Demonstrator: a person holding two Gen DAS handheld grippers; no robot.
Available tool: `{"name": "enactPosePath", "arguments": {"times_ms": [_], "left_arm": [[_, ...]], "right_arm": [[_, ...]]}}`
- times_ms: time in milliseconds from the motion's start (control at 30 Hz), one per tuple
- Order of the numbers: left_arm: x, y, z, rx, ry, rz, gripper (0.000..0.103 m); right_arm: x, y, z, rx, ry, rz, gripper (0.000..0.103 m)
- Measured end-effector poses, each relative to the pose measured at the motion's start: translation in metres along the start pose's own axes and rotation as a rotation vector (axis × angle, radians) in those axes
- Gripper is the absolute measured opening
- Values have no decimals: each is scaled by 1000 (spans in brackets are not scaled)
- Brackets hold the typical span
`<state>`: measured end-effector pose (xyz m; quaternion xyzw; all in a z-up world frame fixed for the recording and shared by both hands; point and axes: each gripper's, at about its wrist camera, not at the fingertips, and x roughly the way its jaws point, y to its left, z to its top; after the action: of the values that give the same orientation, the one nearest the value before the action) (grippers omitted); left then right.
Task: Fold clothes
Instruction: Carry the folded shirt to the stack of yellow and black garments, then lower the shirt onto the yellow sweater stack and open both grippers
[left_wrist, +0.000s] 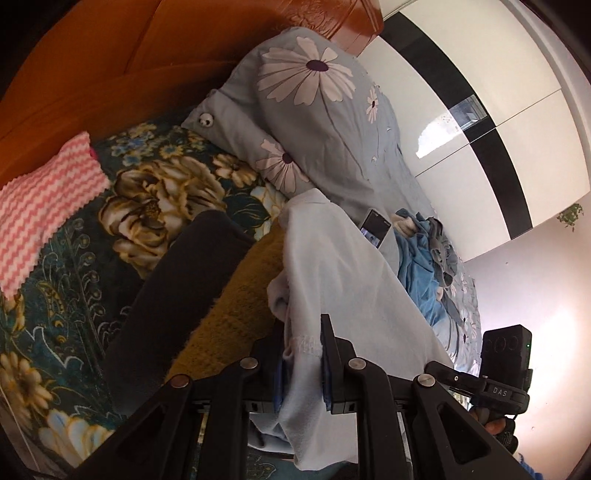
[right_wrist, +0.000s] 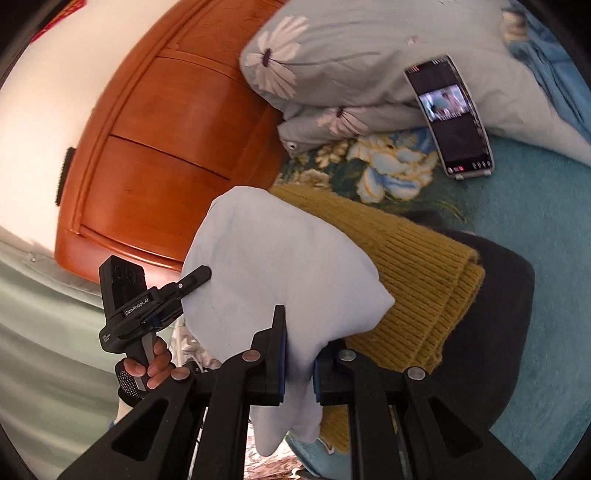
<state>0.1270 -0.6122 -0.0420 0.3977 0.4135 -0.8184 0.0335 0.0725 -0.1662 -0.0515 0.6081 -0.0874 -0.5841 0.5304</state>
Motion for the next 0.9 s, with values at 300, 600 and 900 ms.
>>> {"name": "enactPosePath", "arguments": {"times_ms": [300,600,900], "left_arm": [[9,20,-10,-104,-14,-82,17],[14,-4,-17,-33,30,-22,17],[16,9,-24,-90,25,9,23]], "right_arm": [[1,-41,-1,104,-6,-34,10],[-30,-43,16,125,-85,7,7],[-11,-57,4,121,-12,-62,8]]}}
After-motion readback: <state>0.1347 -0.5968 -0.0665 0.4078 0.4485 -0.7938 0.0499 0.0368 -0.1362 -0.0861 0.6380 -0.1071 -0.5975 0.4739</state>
